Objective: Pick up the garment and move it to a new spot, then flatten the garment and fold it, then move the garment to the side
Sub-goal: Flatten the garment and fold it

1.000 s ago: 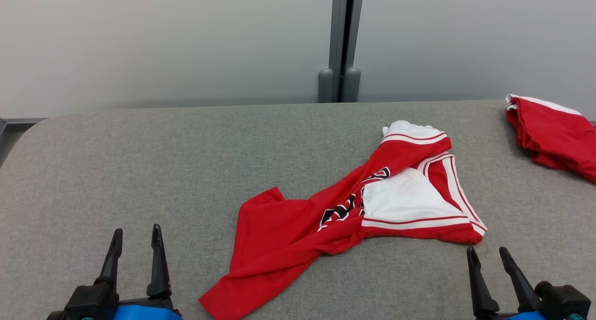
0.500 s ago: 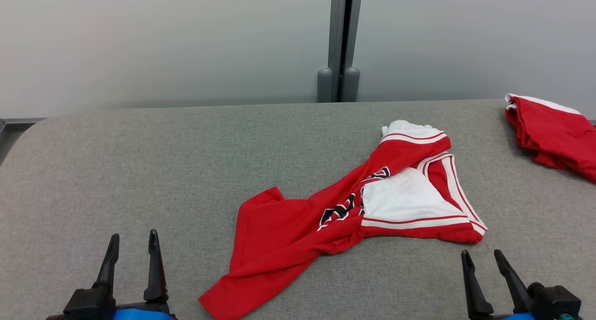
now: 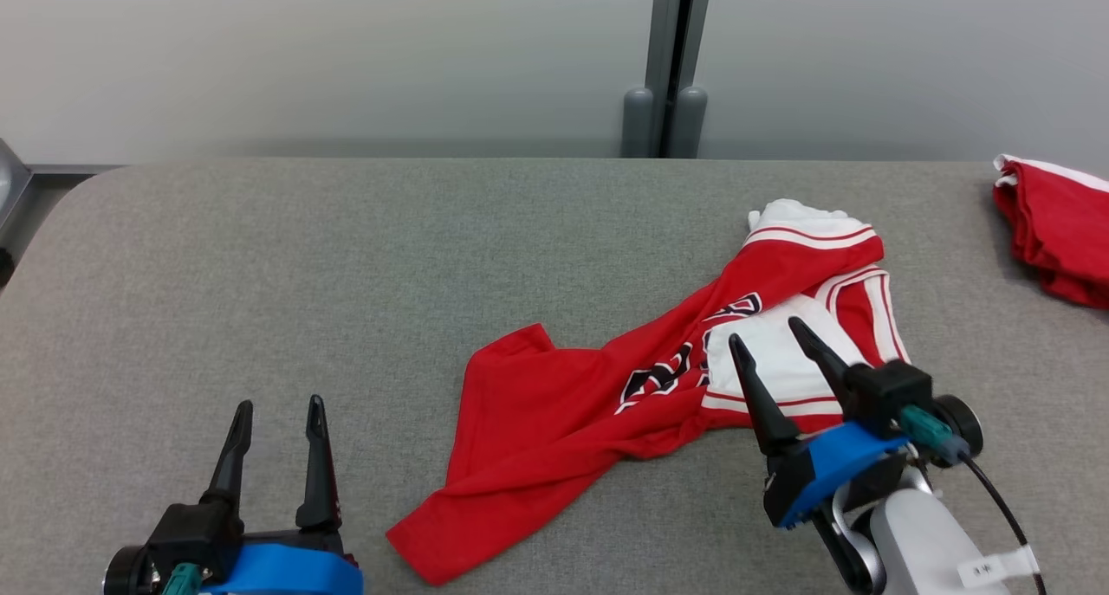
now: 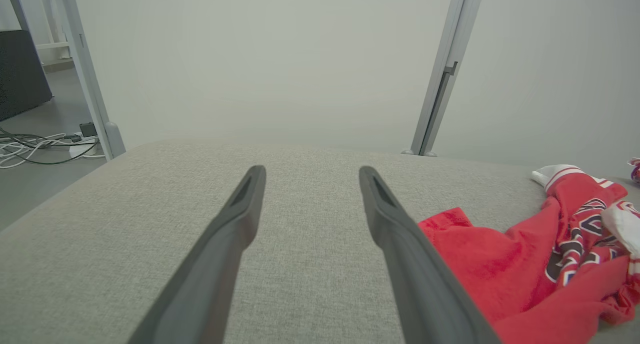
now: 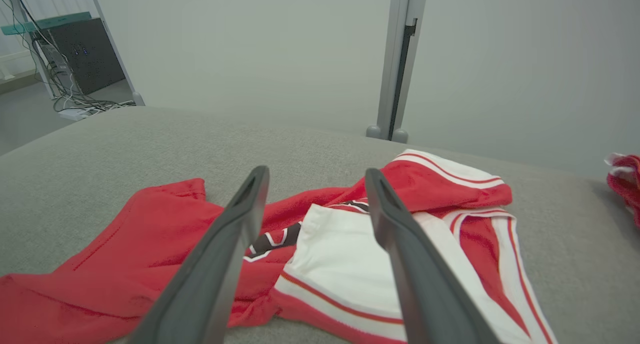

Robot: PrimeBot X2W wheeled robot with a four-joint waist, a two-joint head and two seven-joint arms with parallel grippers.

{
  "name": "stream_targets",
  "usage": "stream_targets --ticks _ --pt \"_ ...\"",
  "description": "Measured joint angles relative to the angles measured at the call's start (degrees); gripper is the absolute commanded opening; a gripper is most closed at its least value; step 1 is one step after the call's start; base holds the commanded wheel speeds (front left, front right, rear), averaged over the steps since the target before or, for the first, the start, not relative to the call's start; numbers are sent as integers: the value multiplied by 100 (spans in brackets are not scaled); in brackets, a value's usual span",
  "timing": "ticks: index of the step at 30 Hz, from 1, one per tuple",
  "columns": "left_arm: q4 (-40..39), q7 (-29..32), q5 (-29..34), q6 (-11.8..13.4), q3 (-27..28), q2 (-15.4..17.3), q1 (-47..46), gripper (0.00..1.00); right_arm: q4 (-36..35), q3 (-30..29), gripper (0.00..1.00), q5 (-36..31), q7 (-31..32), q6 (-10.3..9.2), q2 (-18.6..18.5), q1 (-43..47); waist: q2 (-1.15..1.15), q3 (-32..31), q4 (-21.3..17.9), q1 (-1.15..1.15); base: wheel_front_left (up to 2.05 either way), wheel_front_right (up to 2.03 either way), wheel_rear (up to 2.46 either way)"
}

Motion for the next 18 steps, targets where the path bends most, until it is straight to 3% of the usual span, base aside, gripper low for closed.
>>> stream_targets --ticks 5,16,17,18 --pt "66 0 -90 -2 -167 -1 -262 100 906 82 100 -243 391 0 30 -868 0 233 229 0 0 0 0" --pt "87 0 -226 68 -382 -2 -398 100 2593 -387 100 -667 286 1 76 -1538 0 551 587 0 0 0 0" --pt "83 0 -242 73 -401 -2 -408 100 2705 -435 51 -675 275 0 82 -1584 0 574 597 0 0 0 0" --pt "82 0 -247 73 -417 -1 -414 100 2778 -492 27 -675 191 1 91 -1610 0 591 606 1 0 0 0"
